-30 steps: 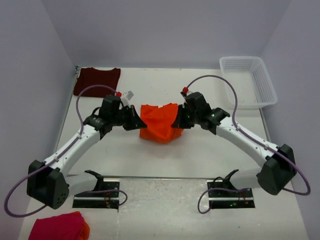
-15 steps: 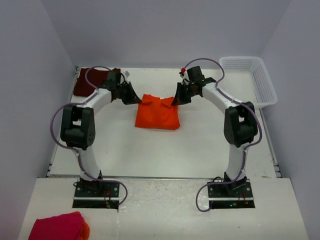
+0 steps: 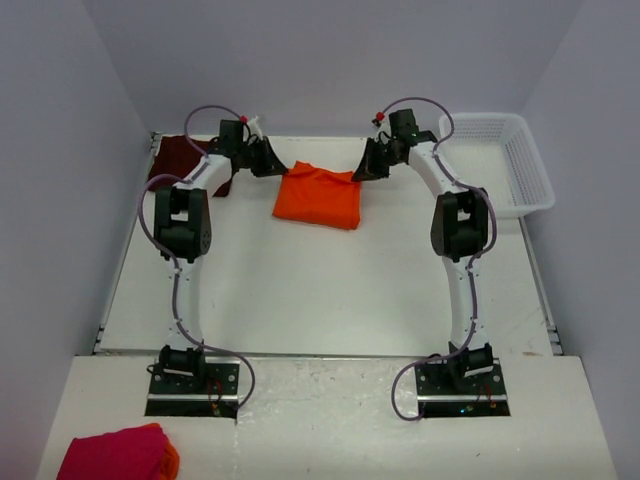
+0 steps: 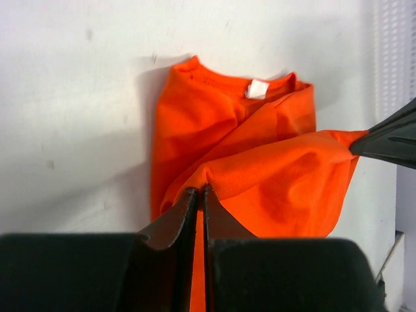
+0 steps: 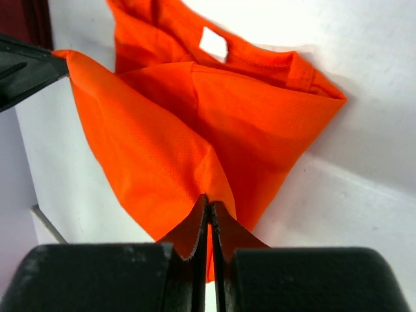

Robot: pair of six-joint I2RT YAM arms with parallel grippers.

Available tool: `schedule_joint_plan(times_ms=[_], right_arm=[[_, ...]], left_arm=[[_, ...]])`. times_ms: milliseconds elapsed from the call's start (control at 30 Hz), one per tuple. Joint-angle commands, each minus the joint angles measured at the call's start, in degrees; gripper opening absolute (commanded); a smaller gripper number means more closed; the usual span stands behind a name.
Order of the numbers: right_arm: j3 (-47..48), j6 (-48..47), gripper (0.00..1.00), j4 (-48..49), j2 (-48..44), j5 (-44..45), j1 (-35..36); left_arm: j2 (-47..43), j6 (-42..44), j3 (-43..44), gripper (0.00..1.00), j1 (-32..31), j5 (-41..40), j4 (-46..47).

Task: Fold and stack the t-shirts
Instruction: Fold the long partially folded tshirt into a neat square

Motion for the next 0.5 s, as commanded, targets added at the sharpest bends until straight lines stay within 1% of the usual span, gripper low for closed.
schedule_joint_plan(times_ms=[0, 33, 67, 100, 133, 167, 200, 233, 267, 300, 333, 367, 400, 433, 467], right_arm=[[7.71, -0.06, 0.00, -2.29, 2.95, -5.63, -1.72], [13.29, 0.12, 0.00, -4.29, 4.71, -6.61, -2.33], [16.22, 0.21, 0.02, -5.79, 8.55, -7.05, -2.60], [17.73, 1.34, 0.24, -6.16, 9.90, -7.23, -3.21], [16.70, 1.88, 0.37, -4.94, 9.91, -7.58, -3.48], [15.21, 2.14, 0.47, -3.71, 8.69, -7.41, -3.57], [13.37, 1.97, 0.54, -2.48, 7.46, -5.84, -3.57], [9.78, 1.71, 0.73, 0.58, 6.15, -5.57, -3.57], [8.70, 1.18, 0.79, 1.83, 4.91, -5.65, -3.57], [8.52, 0.05, 0.83, 2.36, 3.60, -5.56, -3.57], [10.00, -0.57, 0.86, 1.41, 3.32, -3.04, -3.66], [10.79, -1.01, 0.86, 0.53, 3.15, -1.71, -3.57], [11.24, -1.89, 0.86, -0.09, 2.10, -0.83, -3.57], [9.94, -2.33, 0.87, -0.01, 0.96, -0.29, -3.57], [8.27, -2.42, 0.87, 0.78, -0.62, 0.06, -3.48]], left_arm=[[2.78, 2.82, 10.74, 0.09, 1.27, 5.68, 4.16], [5.83, 0.90, 13.21, 0.17, 1.53, 6.47, 4.43], [7.78, 0.27, 16.45, 0.26, 1.88, 6.31, 2.60], [11.10, -0.78, 21.27, 0.35, 1.97, 7.87, 2.58], [12.27, -1.14, 22.45, 0.48, 1.98, 7.89, 3.28], [12.89, -1.67, 22.98, 0.67, 1.89, 7.45, 3.98], [13.16, -1.93, 22.64, 0.72, 1.89, 7.45, 4.86], [12.29, -1.50, 21.50, 0.76, 1.89, 7.88, 7.13], [10.89, -0.89, 19.84, 0.80, 1.80, 7.02, 8.20], [8.70, -0.10, 13.21, 0.86, 1.63, 5.88, 10.12], [2.41, 0.96, 8.36, 0.86, 1.45, 3.86, 18.58], [-0.78, 1.05, 3.96, 0.86, 0.93, 2.37, 22.15], [-3.77, 1.14, -1.91, 0.86, 0.66, 0.78, 24.01], [-7.63, 1.32, -3.63, 0.86, 0.40, -0.19, 25.51], [-8.89, 1.23, -5.82, 0.86, -0.13, -0.20, 25.78]])
